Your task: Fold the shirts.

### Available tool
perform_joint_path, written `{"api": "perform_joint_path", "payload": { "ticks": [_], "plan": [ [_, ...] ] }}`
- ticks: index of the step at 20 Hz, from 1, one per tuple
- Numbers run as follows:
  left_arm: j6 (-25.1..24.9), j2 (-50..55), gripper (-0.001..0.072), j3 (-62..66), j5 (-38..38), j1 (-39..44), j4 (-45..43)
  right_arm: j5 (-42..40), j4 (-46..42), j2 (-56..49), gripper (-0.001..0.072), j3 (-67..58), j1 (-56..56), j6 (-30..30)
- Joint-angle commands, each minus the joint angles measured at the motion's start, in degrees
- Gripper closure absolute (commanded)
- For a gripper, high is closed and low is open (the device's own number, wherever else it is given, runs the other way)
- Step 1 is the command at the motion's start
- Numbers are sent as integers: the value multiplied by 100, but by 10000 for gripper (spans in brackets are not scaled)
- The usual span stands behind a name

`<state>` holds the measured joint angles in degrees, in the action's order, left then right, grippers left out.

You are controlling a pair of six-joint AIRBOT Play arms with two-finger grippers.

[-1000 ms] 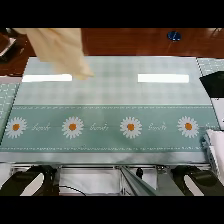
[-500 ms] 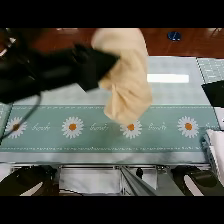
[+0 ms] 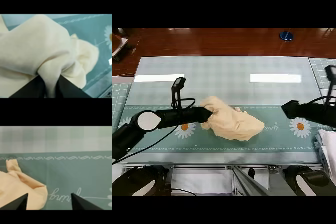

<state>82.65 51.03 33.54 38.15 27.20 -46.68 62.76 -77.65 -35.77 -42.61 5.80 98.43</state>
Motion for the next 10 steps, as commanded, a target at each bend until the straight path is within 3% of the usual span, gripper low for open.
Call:
{"api": "perform_joint_path", "payload": {
  "ticks": [1, 4, 7, 9, 10],
  "plan": [
    [142, 105, 11, -348, 1176, -658, -4, -573, 627, -627, 92, 501, 2, 46],
    [142, 74, 5, 219, 2223, -1709, -407, -623, 706, -1222, 92, 199, -173, -315],
    [35, -238, 5, 614, 2621, -3088, -881, -94, 122, -1266, 92, -518, -1349, -778],
    [116, -494, 6, 330, 2627, -3930, -879, 308, -874, -1196, 93, -372, -2310, -535],
    [140, -518, 6, -2, 2712, -4190, -616, 374, -966, -1191, 93, -109, -2706, -396]
  ]
}}
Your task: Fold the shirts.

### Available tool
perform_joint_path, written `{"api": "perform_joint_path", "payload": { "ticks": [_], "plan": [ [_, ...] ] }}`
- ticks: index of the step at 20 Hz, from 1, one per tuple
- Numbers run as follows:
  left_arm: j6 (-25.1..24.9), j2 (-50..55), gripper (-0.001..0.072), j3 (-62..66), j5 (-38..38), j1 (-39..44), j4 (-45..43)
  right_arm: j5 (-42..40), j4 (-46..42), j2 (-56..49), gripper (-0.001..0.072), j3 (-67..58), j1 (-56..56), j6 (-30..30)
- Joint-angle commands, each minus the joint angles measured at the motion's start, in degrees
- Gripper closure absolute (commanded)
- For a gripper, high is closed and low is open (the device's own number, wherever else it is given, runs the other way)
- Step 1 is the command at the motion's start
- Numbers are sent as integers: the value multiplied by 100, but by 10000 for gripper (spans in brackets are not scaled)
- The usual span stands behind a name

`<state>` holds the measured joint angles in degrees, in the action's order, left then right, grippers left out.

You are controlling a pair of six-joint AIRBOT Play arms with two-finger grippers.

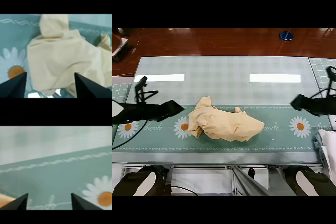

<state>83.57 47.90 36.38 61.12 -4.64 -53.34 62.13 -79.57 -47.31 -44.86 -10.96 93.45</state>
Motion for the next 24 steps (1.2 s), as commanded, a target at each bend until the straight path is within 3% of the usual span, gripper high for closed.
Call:
{"api": "perform_joint_path", "payload": {
  "ticks": [1, 3, 6, 9, 13, 14, 16, 17, 18, 19, 21, 24],
  "plan": [
    [4, -157, 7, -645, 511, -1095, 356, 422, -470, -37, 93, 498, -1351, 111],
    [-695, -28, 7, -1362, 448, -975, 914, 304, 817, -39, 93, 1244, -1530, -586],
    [-841, 219, 7, -1818, 389, -719, 988, 321, 2323, -39, 93, 1823, -1226, -1495],
    [-861, 533, 8, -1827, 142, -166, 1128, -4, 2214, -52, 93, 1941, -614, -1322],
    [-1045, 1056, 14, -1823, -949, 822, 1884, -227, 2293, -52, 93, 1941, 68, -1117],
    [-1047, 1198, 100, -1801, -1213, 1040, 1954, -286, 2293, -50, 93, 1939, 208, -1117],
    [-1051, 1421, 509, -1639, -1408, 1279, 1954, -382, 2293, -52, 93, 1941, 402, -1051],
    [-1104, 1493, 621, -1526, -1405, 1290, 1954, -439, 2308, -83, 93, 1939, 479, -973],
    [-1119, 1510, 626, -1425, -1412, 1287, 1947, -474, 2398, -170, 93, 1939, 540, -949],
    [-1128, 1510, 677, -1338, -1419, 1283, 1947, -507, 2599, -321, 93, 1939, 616, -984],
    [-1211, 1508, 677, -1211, -1399, 1290, 1952, -704, 3200, -695, 93, 1939, 933, -1390],
    [-1307, 1508, 677, -1204, -1349, 1290, 1952, -1191, 3547, -1375, 93, 1818, 1303, -1475]
  ]
}}
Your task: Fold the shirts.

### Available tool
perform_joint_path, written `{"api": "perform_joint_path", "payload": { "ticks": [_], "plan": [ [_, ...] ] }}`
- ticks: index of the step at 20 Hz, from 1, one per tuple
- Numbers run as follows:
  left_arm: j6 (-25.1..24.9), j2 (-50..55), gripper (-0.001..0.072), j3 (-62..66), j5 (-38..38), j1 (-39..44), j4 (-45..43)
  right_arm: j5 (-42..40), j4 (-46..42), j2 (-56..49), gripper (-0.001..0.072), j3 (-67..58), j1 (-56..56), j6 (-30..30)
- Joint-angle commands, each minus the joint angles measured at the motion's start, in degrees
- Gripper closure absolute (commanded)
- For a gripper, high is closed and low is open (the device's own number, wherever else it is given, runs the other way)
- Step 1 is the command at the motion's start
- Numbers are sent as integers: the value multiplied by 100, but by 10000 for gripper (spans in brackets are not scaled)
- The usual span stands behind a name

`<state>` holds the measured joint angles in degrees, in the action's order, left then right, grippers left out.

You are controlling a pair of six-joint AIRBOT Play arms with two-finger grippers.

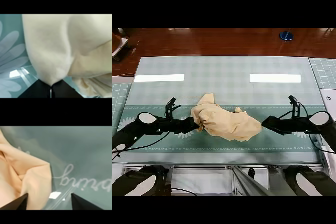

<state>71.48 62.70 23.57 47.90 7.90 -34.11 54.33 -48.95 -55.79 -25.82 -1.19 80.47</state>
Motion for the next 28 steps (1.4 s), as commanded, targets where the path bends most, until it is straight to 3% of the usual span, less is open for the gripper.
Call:
{"api": "perform_joint_path", "payload": {
  "ticks": [1, 2, 4, 9, 10, 11, 13, 15, 21, 23, 25, 28],
  "plan": [
    [-101, 28, 677, 76, 2, 35, 28, -391, 678, -758, 93, -190, 328, -306],
    [-101, 28, 676, 76, 9, 35, 28, -354, 964, -977, 103, -291, 328, -509],
    [-98, 28, 677, 76, 9, 35, 31, -238, 1611, -1410, 336, -540, 522, -1027],
    [-98, 17, 677, 155, 13, 33, 59, 295, 1950, -2020, 363, -1172, 1250, -1204],
    [-98, 17, 677, 208, 15, 33, 87, 415, 1945, -2048, 470, -1246, 1357, -1276],
    [-98, 17, 677, 284, 17, 33, 98, 557, 1954, -2033, 697, -1318, 1429, -1475],
    [-98, -26, 677, 686, 138, -61, 101, 807, 1652, -1875, 697, -1703, 1419, -1427],
    [-96, -247, 677, 1506, 396, -302, 120, 1038, 931, -1488, 698, -2592, 1239, -874],
    [-63, -859, 677, 5523, 754, -1335, -44, 1775, -1550, -529, 698, -6988, 245, 413],
    [319, -876, 677, 6789, 1137, -1751, -103, 2006, -1897, -275, 698, -8236, 42, 435],
    [317, -1034, 677, 7689, 1386, -2020, -114, 2286, -2131, 76, 697, -8977, 31, 334],
    [345, -1598, 677, 8356, 1362, -2358, -743, 2415, -2739, 879, 697, -9125, 31, 334]
  ]
}}
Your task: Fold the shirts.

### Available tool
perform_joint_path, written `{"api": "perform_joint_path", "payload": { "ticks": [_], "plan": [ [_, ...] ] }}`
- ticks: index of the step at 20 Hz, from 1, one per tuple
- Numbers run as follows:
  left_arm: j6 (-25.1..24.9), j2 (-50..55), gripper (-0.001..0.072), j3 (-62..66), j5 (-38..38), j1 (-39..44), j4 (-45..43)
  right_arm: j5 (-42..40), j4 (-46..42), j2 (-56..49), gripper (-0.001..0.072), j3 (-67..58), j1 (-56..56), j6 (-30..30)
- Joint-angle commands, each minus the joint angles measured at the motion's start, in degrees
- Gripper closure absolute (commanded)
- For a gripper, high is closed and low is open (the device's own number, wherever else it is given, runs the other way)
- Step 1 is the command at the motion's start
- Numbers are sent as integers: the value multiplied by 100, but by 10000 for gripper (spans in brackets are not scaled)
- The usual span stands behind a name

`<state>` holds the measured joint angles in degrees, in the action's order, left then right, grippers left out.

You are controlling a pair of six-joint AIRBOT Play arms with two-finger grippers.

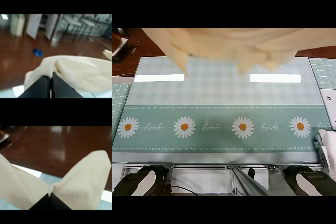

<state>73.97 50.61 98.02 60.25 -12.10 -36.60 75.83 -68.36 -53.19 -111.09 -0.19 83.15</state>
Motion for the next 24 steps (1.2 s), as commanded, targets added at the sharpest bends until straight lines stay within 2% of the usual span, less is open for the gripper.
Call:
{"api": "perform_joint_path", "payload": {
  "ticks": [1, 5, 8, 12, 14, 16, 19, 22, 24],
  "plan": [
    [133, -603, 677, 984, 116, -470, -778, 369, -1027, 866, 697, -597, -70, 109],
    [131, -1279, 677, 988, 39, -662, -1834, 1010, -1399, 1543, 697, -540, -70, 205],
    [286, -1298, 677, 822, 691, -656, -1888, 1360, -1368, 1823, 697, 85, -72, 363],
    [426, -1307, 677, -765, 1720, -634, -1366, 1469, -365, 2177, 697, 2173, -70, 501],
    [426, -1303, 677, -2100, 1755, -420, -1200, 1113, 219, 2330, 697, 3611, -70, 487],
    [411, -1191, 677, -3620, 1329, -195, -1196, 514, 361, 2317, 697, 4896, -70, 459],
    [409, -693, 677, -5335, 188, 179, -1180, -734, 350, 1985, 697, 6319, -70, 363],
    [409, 125, 677, -5696, -831, 468, -1156, -1731, -146, 885, 697, 6422, -74, 210],
    [411, 699, 676, -5541, -1215, 549, -955, -2026, -101, -68, 697, 6006, -162, 208]
  ]
}}
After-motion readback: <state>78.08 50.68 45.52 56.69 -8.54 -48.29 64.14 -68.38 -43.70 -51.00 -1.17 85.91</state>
